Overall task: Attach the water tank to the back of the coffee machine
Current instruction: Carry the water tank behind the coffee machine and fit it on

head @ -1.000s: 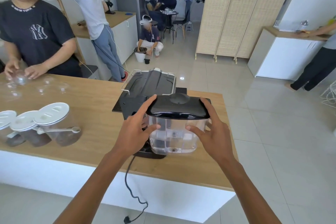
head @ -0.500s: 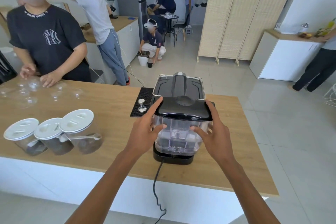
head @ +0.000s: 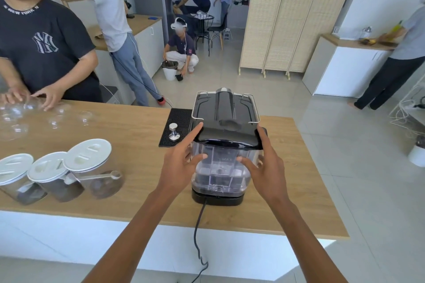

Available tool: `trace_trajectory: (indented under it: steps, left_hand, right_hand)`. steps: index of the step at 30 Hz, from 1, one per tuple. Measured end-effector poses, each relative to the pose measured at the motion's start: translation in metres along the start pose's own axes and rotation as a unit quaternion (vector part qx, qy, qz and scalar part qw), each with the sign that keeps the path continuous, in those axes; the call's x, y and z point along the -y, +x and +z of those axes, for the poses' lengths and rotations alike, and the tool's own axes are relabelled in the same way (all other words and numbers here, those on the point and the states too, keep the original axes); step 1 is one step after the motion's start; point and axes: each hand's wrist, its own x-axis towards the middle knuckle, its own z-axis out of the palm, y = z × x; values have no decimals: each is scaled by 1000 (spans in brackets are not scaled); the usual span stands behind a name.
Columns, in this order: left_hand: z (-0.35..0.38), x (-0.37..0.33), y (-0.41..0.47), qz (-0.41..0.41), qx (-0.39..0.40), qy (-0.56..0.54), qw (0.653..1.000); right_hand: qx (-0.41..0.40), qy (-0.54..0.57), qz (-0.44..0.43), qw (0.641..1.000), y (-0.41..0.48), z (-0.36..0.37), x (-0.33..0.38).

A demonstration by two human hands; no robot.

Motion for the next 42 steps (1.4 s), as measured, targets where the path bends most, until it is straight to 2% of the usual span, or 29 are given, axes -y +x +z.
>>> trace_trajectory:
  steps: [12,21,27,42]
  left_hand:
    - [2,-3,-8,24,-54,13,998]
    - [5,-4,-14,36,-52,30,998]
    - [10,14,-26,15,-39,32,999]
    - [19,25,-34,33,-62,57,996]
  right_hand:
    - [-33,-18,-10,999,3,10,-5]
    - [-40,-14,-4,999,-2,16,-12]
    - [-40,-27,0,999,-14,24,-14]
    - [-54,-77,-13,995,-22,27,-9]
